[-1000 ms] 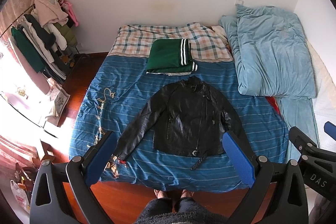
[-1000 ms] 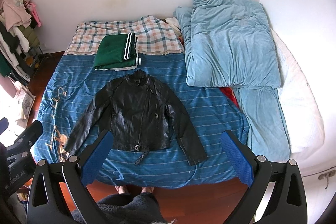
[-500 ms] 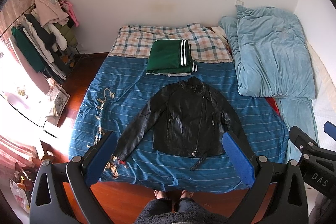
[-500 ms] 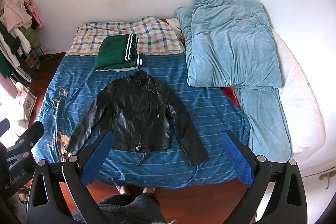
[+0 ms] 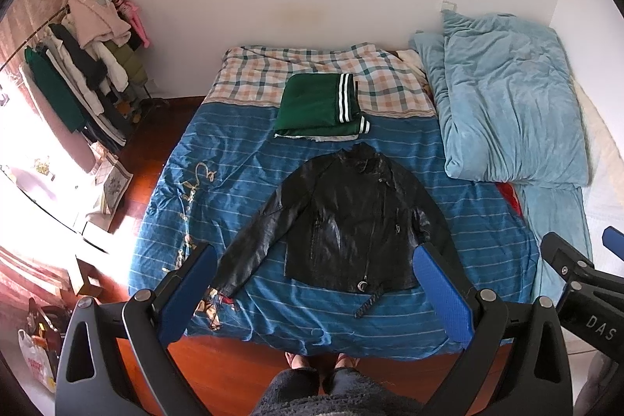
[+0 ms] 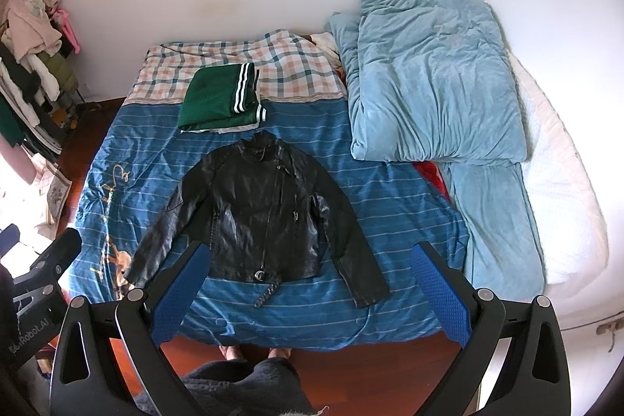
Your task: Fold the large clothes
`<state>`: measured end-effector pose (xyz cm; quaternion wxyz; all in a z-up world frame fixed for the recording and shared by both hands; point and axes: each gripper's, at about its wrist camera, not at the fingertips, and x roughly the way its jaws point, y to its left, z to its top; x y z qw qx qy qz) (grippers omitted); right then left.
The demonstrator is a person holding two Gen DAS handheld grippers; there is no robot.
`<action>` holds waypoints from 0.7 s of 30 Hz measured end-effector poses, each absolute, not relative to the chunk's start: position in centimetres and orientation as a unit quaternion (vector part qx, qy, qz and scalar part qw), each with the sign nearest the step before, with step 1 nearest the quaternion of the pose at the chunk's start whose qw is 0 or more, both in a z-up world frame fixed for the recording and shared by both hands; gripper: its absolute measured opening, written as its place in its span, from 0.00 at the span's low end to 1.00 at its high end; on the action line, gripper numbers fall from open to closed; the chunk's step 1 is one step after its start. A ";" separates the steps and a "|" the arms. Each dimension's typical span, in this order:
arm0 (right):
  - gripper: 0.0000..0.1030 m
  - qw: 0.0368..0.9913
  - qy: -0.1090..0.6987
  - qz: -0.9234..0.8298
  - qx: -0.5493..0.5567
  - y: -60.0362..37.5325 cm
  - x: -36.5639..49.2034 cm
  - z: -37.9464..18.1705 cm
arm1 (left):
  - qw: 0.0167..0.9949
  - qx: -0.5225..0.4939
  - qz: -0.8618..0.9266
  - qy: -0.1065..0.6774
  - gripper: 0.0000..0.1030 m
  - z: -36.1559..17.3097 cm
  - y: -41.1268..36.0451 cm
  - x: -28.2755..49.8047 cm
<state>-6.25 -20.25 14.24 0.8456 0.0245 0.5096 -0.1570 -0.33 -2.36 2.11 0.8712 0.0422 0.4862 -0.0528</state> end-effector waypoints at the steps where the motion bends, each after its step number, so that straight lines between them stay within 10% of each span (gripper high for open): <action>1: 1.00 0.846 0.510 -0.154 0.027 -20.3 -6.0 13.8 | 0.872 0.040 -0.049 0.486 1.00 2.0 -2.4 -0.1; 14: 0.97 0.763 0.563 -0.205 0.245 -32.6 -1.7 -5.5 | 0.874 0.102 0.054 0.473 1.00 -11.8 -1.6 9.3; 21: 0.63 0.643 0.570 -0.300 0.415 -39.4 -4.6 -24.2 | 0.828 0.142 0.034 0.541 1.00 -25.6 -1.8 16.6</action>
